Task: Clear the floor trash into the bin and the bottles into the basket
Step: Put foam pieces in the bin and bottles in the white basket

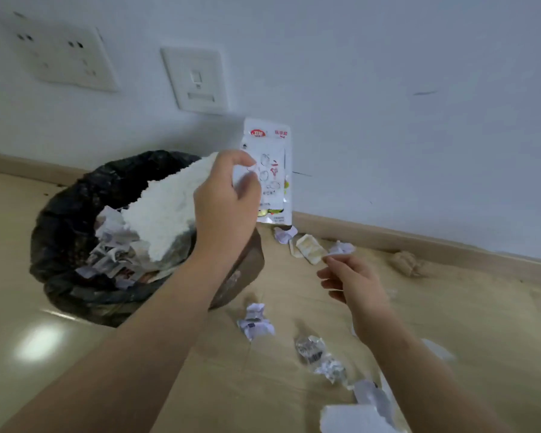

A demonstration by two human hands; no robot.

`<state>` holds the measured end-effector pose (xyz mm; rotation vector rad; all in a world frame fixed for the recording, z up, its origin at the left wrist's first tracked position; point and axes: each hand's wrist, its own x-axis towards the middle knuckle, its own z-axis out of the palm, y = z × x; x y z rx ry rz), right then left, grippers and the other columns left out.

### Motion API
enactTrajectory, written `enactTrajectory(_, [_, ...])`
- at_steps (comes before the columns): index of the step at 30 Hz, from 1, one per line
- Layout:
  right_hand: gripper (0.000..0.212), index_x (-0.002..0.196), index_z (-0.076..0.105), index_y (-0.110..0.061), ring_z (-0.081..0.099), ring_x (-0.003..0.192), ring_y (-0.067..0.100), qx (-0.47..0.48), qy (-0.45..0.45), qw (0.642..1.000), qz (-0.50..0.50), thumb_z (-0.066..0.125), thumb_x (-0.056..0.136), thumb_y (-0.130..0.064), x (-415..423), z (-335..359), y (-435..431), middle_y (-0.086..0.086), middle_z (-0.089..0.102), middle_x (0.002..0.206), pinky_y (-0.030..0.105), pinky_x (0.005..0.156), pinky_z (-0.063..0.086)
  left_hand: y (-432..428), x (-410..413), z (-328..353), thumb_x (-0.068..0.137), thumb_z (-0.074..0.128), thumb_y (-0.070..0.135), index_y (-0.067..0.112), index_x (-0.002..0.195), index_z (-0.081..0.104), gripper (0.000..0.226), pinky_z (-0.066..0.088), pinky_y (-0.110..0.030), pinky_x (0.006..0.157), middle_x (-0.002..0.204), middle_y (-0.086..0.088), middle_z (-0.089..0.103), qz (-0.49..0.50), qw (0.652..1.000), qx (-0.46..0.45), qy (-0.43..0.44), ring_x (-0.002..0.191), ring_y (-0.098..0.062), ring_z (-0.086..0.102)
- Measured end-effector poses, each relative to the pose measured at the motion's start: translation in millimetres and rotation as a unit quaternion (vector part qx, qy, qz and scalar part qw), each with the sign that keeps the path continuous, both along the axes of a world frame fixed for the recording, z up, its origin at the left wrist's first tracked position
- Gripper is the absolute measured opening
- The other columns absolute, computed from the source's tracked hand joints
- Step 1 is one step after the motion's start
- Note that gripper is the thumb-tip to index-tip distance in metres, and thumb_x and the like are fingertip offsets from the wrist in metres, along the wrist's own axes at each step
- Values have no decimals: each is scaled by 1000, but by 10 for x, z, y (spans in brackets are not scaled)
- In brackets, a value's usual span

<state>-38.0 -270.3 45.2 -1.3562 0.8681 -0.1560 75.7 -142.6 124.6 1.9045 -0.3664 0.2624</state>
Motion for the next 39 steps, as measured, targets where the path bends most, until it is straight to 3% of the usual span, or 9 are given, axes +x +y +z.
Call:
enactTrajectory(4, [11, 86, 62, -16, 56, 66, 15, -8, 10, 1000, 20, 53, 92, -14, 19, 10, 116, 1, 65, 73, 25, 64, 43, 371, 430, 214, 88, 43, 9, 19, 99, 56, 19, 44, -37, 65, 75, -1, 52, 131, 989, 55, -36, 70, -27, 51])
enactTrajectory(8, [10, 87, 62, -15, 56, 67, 15, -3, 40, 998, 38, 54, 93, -13, -28, -35, 175, 3, 64, 77, 28, 68, 44, 610, 634, 78, 90, 41, 13, 18, 109, 54, 24, 38, -37, 83, 110, -8, 52, 126, 940, 307, 82, 105, -31, 47])
enactTrajectory(11, [8, 90, 62, -14, 56, 68, 15, -1, 70, 996, 45, 55, 92, -14, -54, -111, 180, 3, 64, 79, 29, 69, 45, 675, 620, -56, 92, 46, 19, 18, 117, 51, 26, 32, -43, 96, 131, -12, 39, 120, 898, 411, 103, 121, -35, 34])
enactTrajectory(17, [8, 88, 61, -14, 55, 67, 15, -6, 125, 991, 53, 55, 93, -15, -127, -251, 138, 4, 65, 80, 28, 66, 44, 607, 556, -87, 85, 50, 6, 15, 118, 52, 34, 17, -51, 109, 150, -10, 20, 125, 905, 407, 2, 140, -34, 12])
enactTrajectory(20, [9, 87, 60, -14, 54, 66, 15, -7, 136, 990, 45, 54, 93, -15, -176, -281, 86, 4, 63, 80, 27, 65, 44, 420, 374, -68, 76, 53, -2, 11, 101, 61, 29, 25, -53, 105, 141, -14, 39, 90, 929, 327, -147, 137, -39, 26])
enactTrajectory(24, [11, 84, 58, -15, 52, 66, 15, -20, 146, 989, 22, 53, 93, -14, -251, -328, -11, 4, 62, 81, 26, 63, 42, 16, 76, -209, 75, 43, 7, 10, 86, 65, 25, 44, -40, 89, 117, -14, 59, -94, 926, 249, -269, 113, -36, 53])
enactTrajectory(29, [17, 81, 58, -16, 49, 65, 14, -54, 151, 987, -11, 49, 92, -8, -359, -400, -127, 3, 57, 80, 23, 57, 38, -323, -226, -848, 86, 48, 5, 12, 108, 61, 27, 41, -32, 92, 129, -3, 49, -303, 895, 313, -100, 118, -23, 46])
enactTrajectory(35, [19, 108, 59, -11, 47, 62, 8, -145, 195, 970, 15, 49, 92, -11, -539, -563, -245, -2, 55, 84, 20, 54, 36, -284, -298, -1667, 89, 46, 12, 24, 142, 30, 56, 35, -37, 104, 153, -3, 18, -354, 767, 530, 70, 138, -26, 25])
enactTrajectory(39, [28, 118, 56, -15, 53, 71, 12, -172, 234, 955, 56, 48, 92, -13, -560, -713, -221, 3, 58, 104, 24, 65, 39, -275, -240, -1774, 88, 46, 17, 26, 144, 21, 62, 40, -39, 96, 146, -5, 24, -308, 781, 533, 107, 127, -31, 36])
